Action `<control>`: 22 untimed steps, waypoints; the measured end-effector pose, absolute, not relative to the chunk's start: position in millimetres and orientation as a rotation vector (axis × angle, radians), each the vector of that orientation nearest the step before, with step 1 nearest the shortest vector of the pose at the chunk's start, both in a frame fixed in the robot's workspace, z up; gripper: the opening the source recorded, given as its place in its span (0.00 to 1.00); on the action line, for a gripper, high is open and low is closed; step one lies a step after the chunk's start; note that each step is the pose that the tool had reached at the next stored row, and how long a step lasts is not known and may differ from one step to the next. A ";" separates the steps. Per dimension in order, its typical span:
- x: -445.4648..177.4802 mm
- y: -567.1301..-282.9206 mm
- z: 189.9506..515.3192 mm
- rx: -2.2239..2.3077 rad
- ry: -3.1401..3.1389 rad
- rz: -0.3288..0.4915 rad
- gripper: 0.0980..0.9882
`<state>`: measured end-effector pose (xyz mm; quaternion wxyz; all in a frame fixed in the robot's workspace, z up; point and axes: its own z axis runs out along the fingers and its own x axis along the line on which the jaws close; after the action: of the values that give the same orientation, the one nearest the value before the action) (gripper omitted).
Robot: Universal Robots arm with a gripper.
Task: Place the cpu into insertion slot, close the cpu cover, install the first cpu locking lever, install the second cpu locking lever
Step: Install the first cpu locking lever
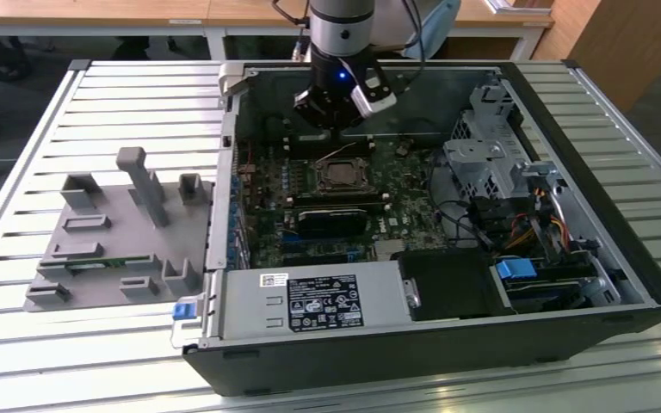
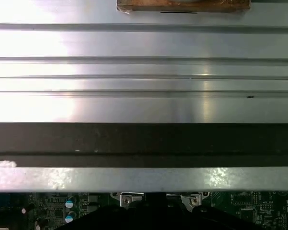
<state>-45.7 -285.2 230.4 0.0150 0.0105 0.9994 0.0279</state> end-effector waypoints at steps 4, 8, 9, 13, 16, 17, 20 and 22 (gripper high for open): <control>-43.1 -285.0 226.8 0.033 3.110 0.087 0.01; -41.0 -284.7 225.0 0.033 3.110 0.087 0.01; -40.4 -284.6 224.6 0.033 3.110 0.087 0.01; -37.5 -284.1 223.7 0.033 3.110 0.087 0.01; -35.6 -283.6 222.9 0.033 3.110 0.087 0.01; -35.0 -283.4 222.6 0.033 3.110 0.087 0.01; -33.0 -283.1 221.6 0.033 3.110 0.087 0.01; -31.0 -282.9 220.6 0.033 3.110 0.087 0.01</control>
<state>-31.0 -282.9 220.6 0.0151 0.0105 0.9994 0.0279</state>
